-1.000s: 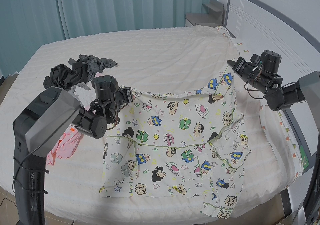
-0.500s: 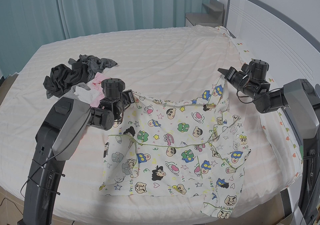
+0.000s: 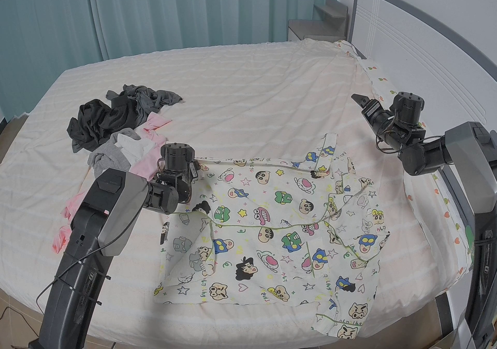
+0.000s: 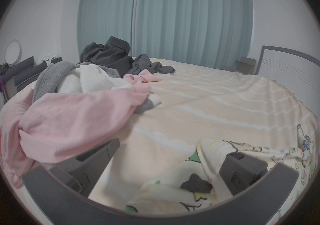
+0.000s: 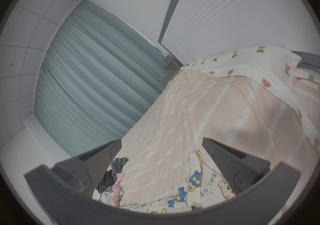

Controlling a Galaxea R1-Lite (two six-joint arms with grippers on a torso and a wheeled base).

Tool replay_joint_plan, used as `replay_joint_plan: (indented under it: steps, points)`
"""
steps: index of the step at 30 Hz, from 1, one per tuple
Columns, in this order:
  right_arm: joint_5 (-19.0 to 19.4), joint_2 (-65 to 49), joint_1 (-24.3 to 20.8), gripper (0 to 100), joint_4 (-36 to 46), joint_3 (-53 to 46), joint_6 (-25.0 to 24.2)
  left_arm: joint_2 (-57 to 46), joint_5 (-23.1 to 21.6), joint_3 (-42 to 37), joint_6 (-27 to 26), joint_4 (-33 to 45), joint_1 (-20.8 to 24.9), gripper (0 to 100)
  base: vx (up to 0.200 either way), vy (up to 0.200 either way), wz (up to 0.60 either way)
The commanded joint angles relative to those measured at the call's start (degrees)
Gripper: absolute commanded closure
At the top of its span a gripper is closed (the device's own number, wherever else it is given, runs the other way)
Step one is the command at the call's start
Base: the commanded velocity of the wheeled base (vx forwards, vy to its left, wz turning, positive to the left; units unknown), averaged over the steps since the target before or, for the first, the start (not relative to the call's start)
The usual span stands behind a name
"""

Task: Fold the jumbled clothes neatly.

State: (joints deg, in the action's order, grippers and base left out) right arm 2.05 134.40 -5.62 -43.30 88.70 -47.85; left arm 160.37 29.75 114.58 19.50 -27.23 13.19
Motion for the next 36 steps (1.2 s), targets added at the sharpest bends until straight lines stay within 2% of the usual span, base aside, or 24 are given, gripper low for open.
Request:
replay_joint_plan:
  steps: [1, 4, 5, 6, 12, 14, 15, 17, 20, 25, 29, 31, 32, 34, 35, 36]
  points:
    - [2.5, -17.2, 0.4, 0, -4.1, -23.4, -2.8, -4.4, 1.8, 0.0, -0.3, 0.0, -2.9, 0, 0.0, 0.0, 0.0]
    - [4.5, -22.5, -0.1, 0, -8.1, -31.9, -2.9, -7.0, 0.2, 0.0, -0.3, 3.2, -2.7, 0, 0.0, 0.0, 0.0]
    - [4.5, -22.5, -0.1, 0, -8.1, -31.9, -2.9, -7.0, 0.2, 0.0, -0.3, 3.2, -2.7, 0, 0.0, 0.0, 0.0]
    - [5.6, -25.8, -0.9, 0, -11.3, -37.8, -2.9, -8.8, -2.9, 0.0, 0.2, 5.4, -2.2, 0, 0.0, 0.0, 0.0]
    - [5.4, -31.5, -3.6, 0, -14.3, -50.6, -2.5, -11.7, -7.7, 0.0, 1.4, 12.2, -1.1, 0, 0.0, 0.0, 0.0]
    - [5.4, -33.3, -4.4, 0, -15.1, -54.4, -2.5, -13.2, -12.2, 0.0, 3.4, 15.6, -1.1, 0, 0.0, 0.0, 0.0]
    - [5.4, -33.6, -4.5, 0, -15.3, -54.9, -2.5, -13.4, -13.0, 0.0, 3.8, 16.2, -1.2, 0, 0.0, 0.0, 0.0]
    - [5.4, -35.9, -5.6, 0, -17.1, -59.3, -2.5, -16.5, -20.1, 0.0, 8.4, 21.6, -1.6, 0, 0.0, 0.0, 0.0]
    - [5.2, -38.0, -6.9, 0, -19.4, -63.4, -2.4, -19.0, -27.0, 0.0, 13.6, 27.2, -2.4, 0, 0.0, 0.0, 0.0]
    - [5.2, -41.6, -8.4, 0, -21.4, -68.2, -2.3, -20.3, -28.0, 0.0, 17.5, 33.6, -2.7, 0, 0.0, 0.0, 0.0]
    - [5.4, -47.1, -9.2, 0, -21.5, -72.8, -2.3, -24.8, -31.0, 0.0, 23.3, 41.7, -3.3, 0, 0.0, 0.0, 0.0]
    - [5.4, -47.1, -9.2, 0, -21.5, -72.8, -2.3, -24.8, -31.0, 0.0, 23.3, 41.7, -3.3, 0, 0.0, 0.0, 0.0]
    - [5.7, -49.3, -9.0, 0, -21.5, -76.4, -2.2, -30.6, -34.1, 0.0, 22.9, 47.5, -3.3, 0, 0.0, 0.0, 0.0]
    - [5.8, -49.8, -8.9, 0, -21.6, -77.8, -2.1, -35.8, -38.4, 0.0, 21.6, 47.5, -3.2, 0, 0.0, 0.0, 0.0]
    - [5.8, -49.9, -9.0, 0, -21.6, -78.4, -2.1, -39.0, -42.0, 0.0, 20.4, 46.7, -3.1, 0, 0.0, 0.0, 0.0]
    - [5.9, -49.9, -9.1, 0, -21.6, -79.1, -2.1, -42.2, -45.0, -5.2, 18.6, 45.4, -3.0, 0, 0.0, 0.0, 0.0]
